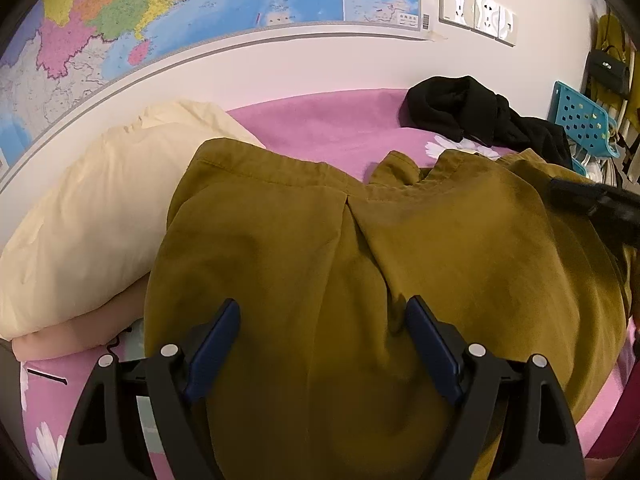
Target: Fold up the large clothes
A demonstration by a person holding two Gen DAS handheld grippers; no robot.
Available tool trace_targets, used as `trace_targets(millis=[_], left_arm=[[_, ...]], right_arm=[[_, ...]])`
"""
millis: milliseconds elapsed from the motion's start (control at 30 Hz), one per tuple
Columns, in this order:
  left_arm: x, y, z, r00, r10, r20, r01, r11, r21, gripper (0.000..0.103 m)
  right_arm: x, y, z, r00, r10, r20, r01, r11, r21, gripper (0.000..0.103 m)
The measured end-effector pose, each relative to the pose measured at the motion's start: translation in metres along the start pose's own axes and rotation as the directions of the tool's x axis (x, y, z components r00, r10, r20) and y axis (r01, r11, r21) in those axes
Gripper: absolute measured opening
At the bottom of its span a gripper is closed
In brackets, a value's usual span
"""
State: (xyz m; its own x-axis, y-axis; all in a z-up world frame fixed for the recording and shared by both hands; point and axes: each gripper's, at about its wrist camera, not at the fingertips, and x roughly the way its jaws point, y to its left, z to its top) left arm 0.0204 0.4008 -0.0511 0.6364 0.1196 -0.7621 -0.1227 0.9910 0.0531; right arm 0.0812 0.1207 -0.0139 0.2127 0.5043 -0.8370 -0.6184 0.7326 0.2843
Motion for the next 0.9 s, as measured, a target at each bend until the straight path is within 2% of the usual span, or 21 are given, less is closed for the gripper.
trace_targets(millis=[33, 167, 267, 333, 433, 500, 600, 700, 767, 800, 833, 900], left_arm=[[0.0, 0.0, -0.001, 1.0, 0.0, 0.002, 0.0, 1.0, -0.003, 0.082], [0.001, 0.001, -0.001, 1.0, -0.002, -0.002, 0.002, 1.0, -0.01, 0.082], [0.003, 0.002, 0.0, 1.0, -0.008, -0.006, 0.008, 1.0, -0.015, 0.082], [0.003, 0.004, 0.0, 1.0, -0.015, -0.007, 0.015, 1.0, -0.025, 0.082], [0.002, 0.006, -0.001, 1.0, -0.021, -0.003, 0.021, 0.999, -0.034, 0.082], [0.002, 0.007, -0.001, 1.0, -0.025, -0.004, 0.025, 0.999, -0.035, 0.082], [0.004, 0.009, 0.0, 1.0, -0.028, -0.011, 0.028, 0.999, -0.043, 0.082], [0.005, 0.012, 0.0, 0.999, -0.035, -0.01, 0.034, 0.998, -0.061, 0.08], [0.007, 0.016, -0.001, 0.999, -0.041, -0.014, 0.039, 0.995, -0.091, 0.08], [0.009, 0.018, -0.001, 0.999, -0.047, -0.019, 0.045, 0.994, -0.104, 0.08], [0.01, 0.019, -0.002, 0.998, -0.051, -0.022, 0.048, 0.992, -0.115, 0.08], [0.011, 0.021, -0.002, 0.998, -0.057, -0.023, 0.053, 0.991, -0.125, 0.08]], right_arm=[[0.011, -0.001, -0.001, 1.0, -0.001, -0.029, 0.001, 1.0, 0.01, 0.031], [0.041, -0.01, -0.003, 0.996, -0.028, -0.083, 0.03, 0.999, 0.033, 0.012], [0.04, -0.009, -0.002, 0.996, -0.028, -0.084, 0.03, 0.999, 0.029, 0.01], [0.032, -0.01, -0.003, 0.997, -0.024, -0.072, 0.028, 0.999, 0.044, 0.011], [0.005, -0.014, -0.006, 1.0, 0.002, -0.012, -0.001, 0.998, 0.07, 0.018], [-0.017, -0.021, -0.009, 1.0, -0.013, 0.025, 0.011, 0.996, 0.088, 0.028], [-0.048, -0.045, -0.017, 0.995, -0.07, 0.069, 0.06, 0.989, 0.138, 0.035], [-0.055, -0.077, -0.028, 0.991, -0.122, 0.045, 0.11, 0.971, 0.214, 0.034], [-0.047, -0.098, -0.038, 0.982, -0.19, -0.005, 0.185, 0.953, 0.238, 0.029], [-0.042, -0.112, -0.045, 0.981, -0.19, -0.031, 0.191, 0.942, 0.276, 0.029], [-0.041, -0.121, -0.05, 0.988, -0.151, -0.028, 0.152, 0.937, 0.316, 0.029], [-0.052, -0.123, -0.052, 0.99, -0.142, 0.011, 0.13, 0.933, 0.336, 0.033]])
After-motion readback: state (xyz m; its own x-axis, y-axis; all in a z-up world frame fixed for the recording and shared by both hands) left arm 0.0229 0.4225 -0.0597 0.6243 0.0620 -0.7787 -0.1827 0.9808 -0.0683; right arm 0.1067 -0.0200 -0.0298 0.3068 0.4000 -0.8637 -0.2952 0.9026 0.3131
